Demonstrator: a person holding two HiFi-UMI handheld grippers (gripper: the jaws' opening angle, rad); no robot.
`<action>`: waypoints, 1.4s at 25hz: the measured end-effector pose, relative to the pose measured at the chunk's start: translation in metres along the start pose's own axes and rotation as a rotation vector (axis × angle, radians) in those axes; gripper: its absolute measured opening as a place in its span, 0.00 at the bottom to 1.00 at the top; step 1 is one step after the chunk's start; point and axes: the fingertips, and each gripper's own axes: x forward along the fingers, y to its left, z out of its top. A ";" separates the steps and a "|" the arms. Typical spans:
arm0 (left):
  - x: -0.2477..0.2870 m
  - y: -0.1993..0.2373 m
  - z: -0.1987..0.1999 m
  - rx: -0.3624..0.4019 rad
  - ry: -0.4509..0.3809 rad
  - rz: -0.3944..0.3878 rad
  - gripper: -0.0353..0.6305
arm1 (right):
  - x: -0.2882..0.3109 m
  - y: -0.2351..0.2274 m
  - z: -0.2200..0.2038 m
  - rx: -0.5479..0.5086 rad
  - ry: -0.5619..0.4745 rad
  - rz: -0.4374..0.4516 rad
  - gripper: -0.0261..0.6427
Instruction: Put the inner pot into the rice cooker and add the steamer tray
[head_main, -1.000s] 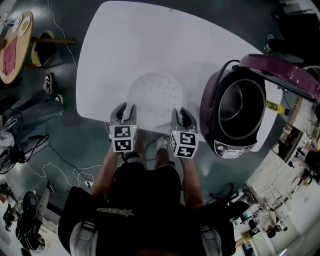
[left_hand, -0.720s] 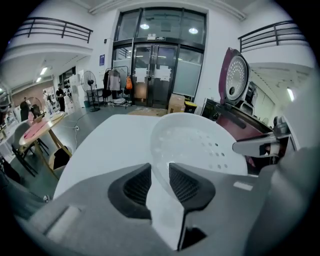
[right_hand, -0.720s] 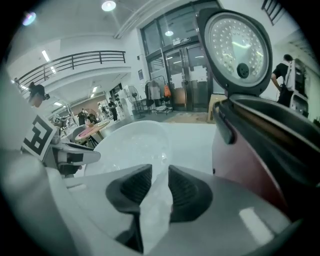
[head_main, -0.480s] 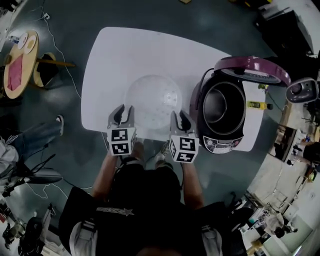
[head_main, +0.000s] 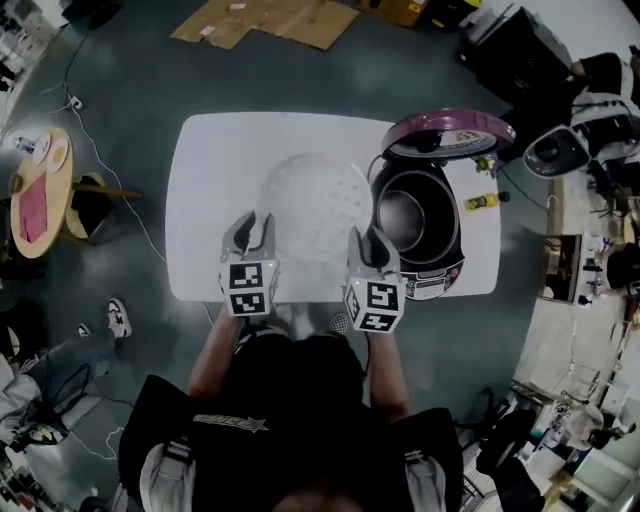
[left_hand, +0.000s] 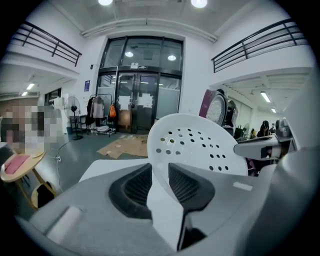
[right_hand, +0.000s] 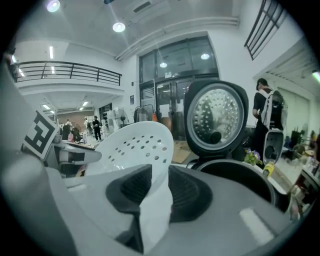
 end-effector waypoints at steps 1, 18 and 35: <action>0.002 -0.005 0.009 0.015 -0.014 -0.014 0.22 | -0.004 -0.006 0.005 0.002 -0.016 -0.020 0.20; 0.014 -0.148 0.073 0.150 -0.140 -0.275 0.23 | -0.100 -0.122 0.029 0.070 -0.163 -0.318 0.19; 0.056 -0.267 0.082 0.096 -0.124 -0.127 0.24 | -0.096 -0.262 0.032 -0.013 -0.154 -0.164 0.19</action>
